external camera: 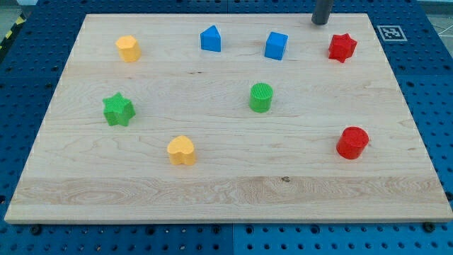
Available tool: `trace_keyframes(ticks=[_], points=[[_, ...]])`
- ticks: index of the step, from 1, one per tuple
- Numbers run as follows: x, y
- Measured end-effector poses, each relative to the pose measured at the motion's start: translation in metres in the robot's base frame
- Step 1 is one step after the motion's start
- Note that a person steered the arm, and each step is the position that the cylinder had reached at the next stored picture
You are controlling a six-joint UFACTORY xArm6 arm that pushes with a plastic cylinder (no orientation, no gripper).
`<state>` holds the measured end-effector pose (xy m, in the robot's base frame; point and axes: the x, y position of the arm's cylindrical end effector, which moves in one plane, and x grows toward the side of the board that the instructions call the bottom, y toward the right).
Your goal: Move your arm towards the blue triangle
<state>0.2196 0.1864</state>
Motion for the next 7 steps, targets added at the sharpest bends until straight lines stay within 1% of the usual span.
trace_keyframes(ticks=[1,3,5,6,7], points=[[0.011,-0.01],[0.019,-0.048],[0.012,-0.153],[-0.016,-0.19],[-0.017,-0.231]])
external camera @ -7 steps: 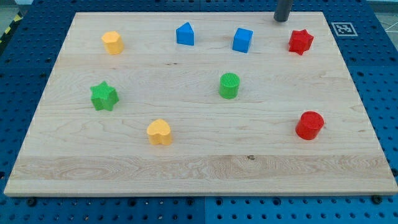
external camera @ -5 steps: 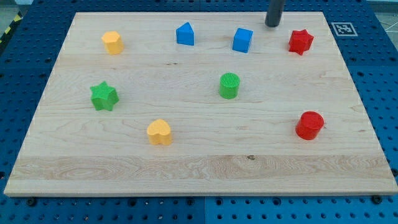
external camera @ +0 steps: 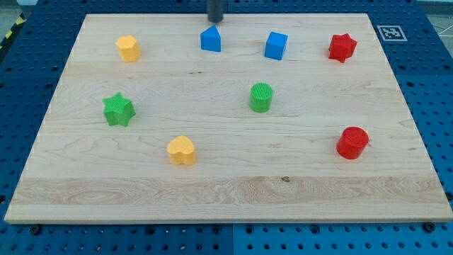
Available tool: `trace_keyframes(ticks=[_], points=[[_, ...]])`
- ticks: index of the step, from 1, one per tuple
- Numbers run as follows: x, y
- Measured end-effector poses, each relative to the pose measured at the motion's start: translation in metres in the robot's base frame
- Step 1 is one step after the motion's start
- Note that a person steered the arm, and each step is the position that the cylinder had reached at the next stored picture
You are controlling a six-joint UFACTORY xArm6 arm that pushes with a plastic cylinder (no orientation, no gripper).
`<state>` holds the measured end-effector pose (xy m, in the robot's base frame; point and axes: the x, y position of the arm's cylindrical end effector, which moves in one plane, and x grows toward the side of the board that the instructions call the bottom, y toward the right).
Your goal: Move your arm towards the blue triangle
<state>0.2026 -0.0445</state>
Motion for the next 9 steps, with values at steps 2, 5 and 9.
trace_keyframes(ticks=[2,5,9], points=[[0.024,-0.03],[0.064,-0.03],[0.077,-0.012]])
